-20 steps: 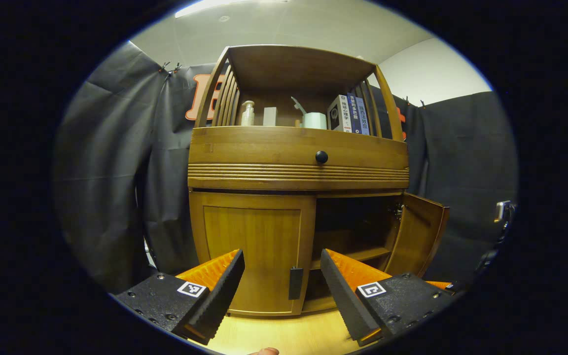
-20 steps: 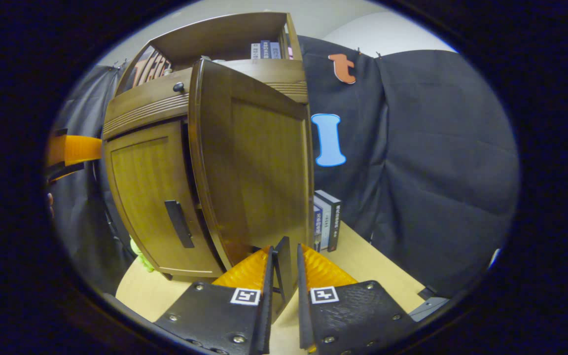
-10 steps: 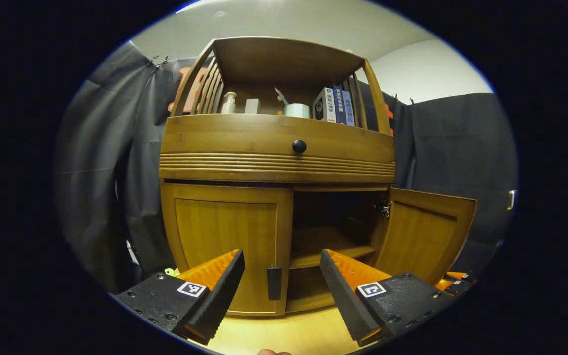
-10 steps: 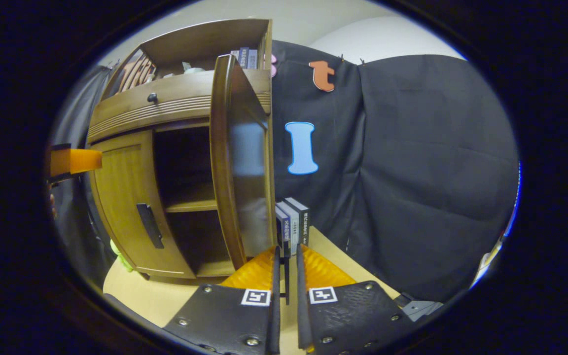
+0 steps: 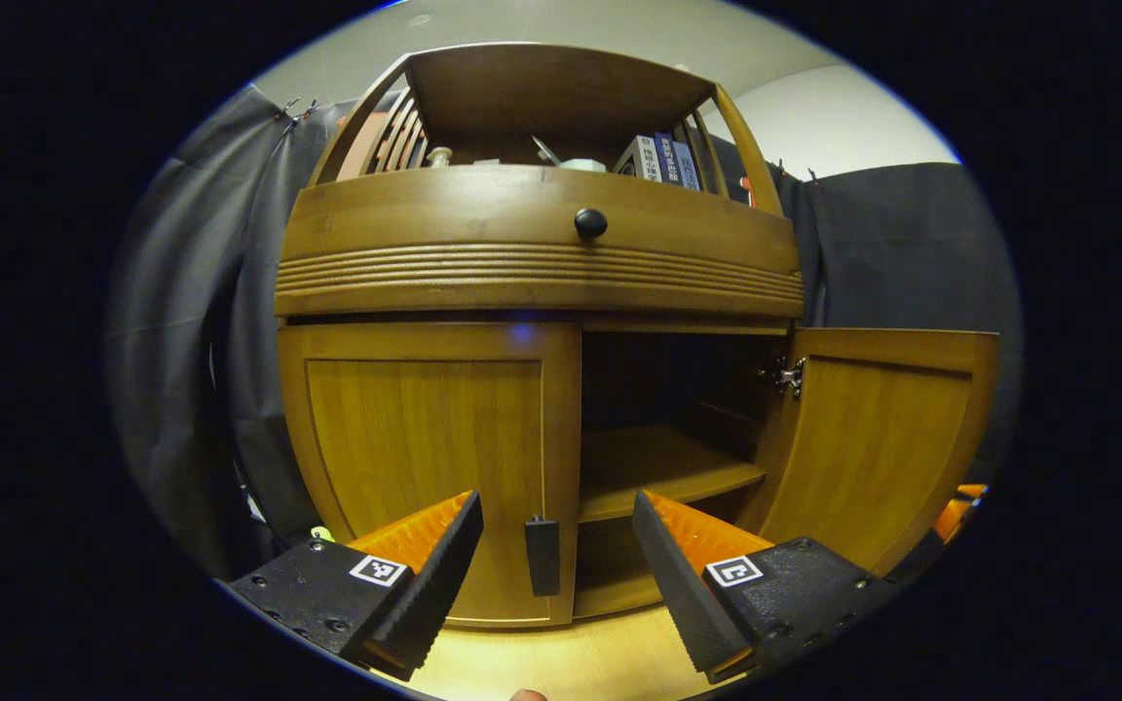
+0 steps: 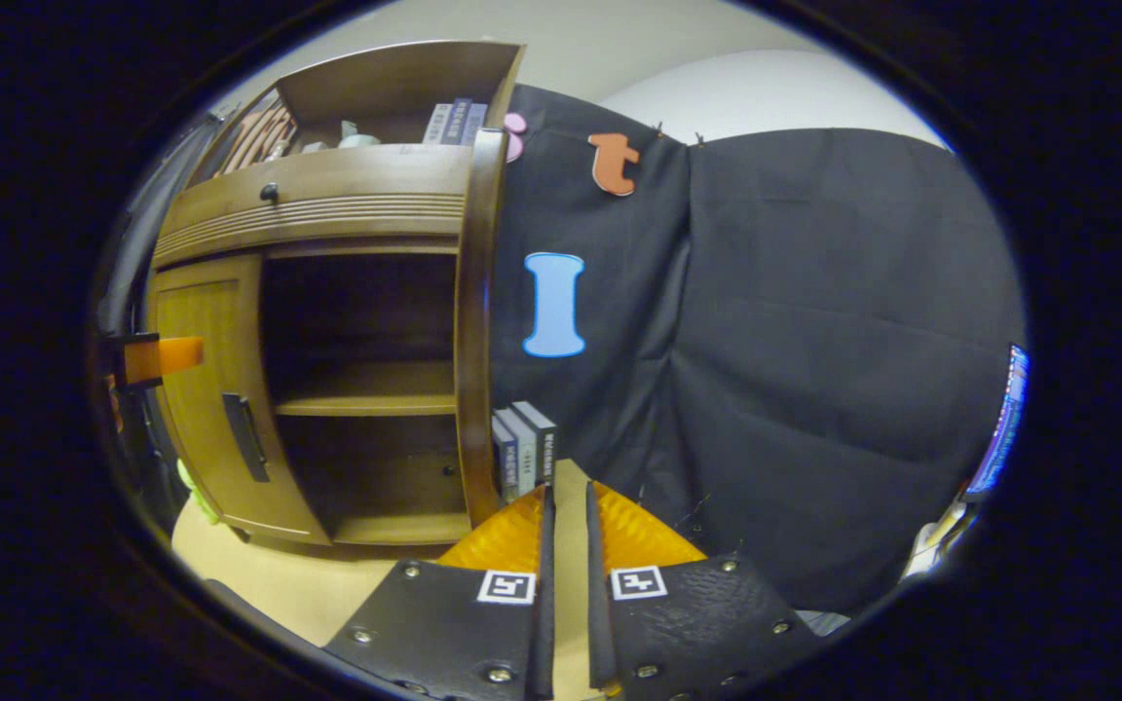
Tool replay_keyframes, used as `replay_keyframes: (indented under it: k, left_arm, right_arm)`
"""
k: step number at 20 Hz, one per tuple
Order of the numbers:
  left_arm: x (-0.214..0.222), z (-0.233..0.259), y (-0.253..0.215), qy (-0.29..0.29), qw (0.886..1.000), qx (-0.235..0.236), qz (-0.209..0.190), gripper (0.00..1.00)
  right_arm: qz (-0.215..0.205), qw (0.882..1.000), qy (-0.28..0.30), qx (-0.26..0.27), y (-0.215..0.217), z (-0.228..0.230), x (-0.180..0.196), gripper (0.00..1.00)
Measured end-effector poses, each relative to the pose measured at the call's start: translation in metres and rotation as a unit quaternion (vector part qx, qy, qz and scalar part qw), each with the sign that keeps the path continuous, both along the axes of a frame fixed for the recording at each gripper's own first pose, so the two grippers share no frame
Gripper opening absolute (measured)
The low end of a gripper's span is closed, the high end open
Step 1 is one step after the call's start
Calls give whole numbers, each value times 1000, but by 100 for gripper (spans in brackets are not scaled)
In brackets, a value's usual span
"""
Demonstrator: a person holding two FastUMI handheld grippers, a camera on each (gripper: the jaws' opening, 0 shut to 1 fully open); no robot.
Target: Open the right door of the double-door shoe cabinet with the right hand, and open the left door with the left hand.
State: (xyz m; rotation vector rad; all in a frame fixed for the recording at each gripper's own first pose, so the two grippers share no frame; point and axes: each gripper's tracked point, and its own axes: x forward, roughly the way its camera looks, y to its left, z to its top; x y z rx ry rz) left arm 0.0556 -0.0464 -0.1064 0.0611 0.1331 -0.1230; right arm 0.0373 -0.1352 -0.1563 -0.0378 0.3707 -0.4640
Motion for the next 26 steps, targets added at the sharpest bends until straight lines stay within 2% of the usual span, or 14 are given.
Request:
replay_keyframes:
  k: [2,3,6,10,11,16,17,20,21,22,25,26]
  left_arm:
    - [3,-9,-1,11,1000,0,3,92]
    - [10,-17,-1,19,1000,-1,2,96]
    - [26,-31,-2,34,999,-4,9,96]
    - [42,-52,2,50,998,-6,24,93]
    - [47,-56,4,53,998,-6,28,89]
    - [65,-73,11,64,997,-10,34,79]
    - [70,-75,12,64,997,-9,35,74]
    - [78,-83,11,69,997,-8,35,68]
    - [79,-86,12,70,997,-8,36,61]
    - [81,-87,13,70,997,-7,39,60]
    - [83,-89,12,68,997,-15,44,41]
    - [84,-89,12,66,997,-14,45,38]
  right_arm:
    - [-22,1000,-5,-13,-19,6,-6,14]
    - [-27,999,-9,-16,-25,10,-8,14]
    - [-22,1000,-16,-1,-24,15,-5,14]
    - [-20,999,-25,-9,-22,27,-2,14]
    - [-20,999,-29,-10,-22,31,-3,14]
    - [-36,998,-48,-15,-36,57,-15,14]
    - [-42,998,-52,-16,-39,62,-18,14]
    - [-52,996,-65,-21,-46,76,-25,14]
    - [-55,996,-68,-23,-47,81,-27,14]
    - [-57,996,-70,-25,-48,84,-29,14]
    - [-63,995,-71,-29,-51,87,-34,14]
    - [-65,995,-71,-29,-51,87,-36,14]
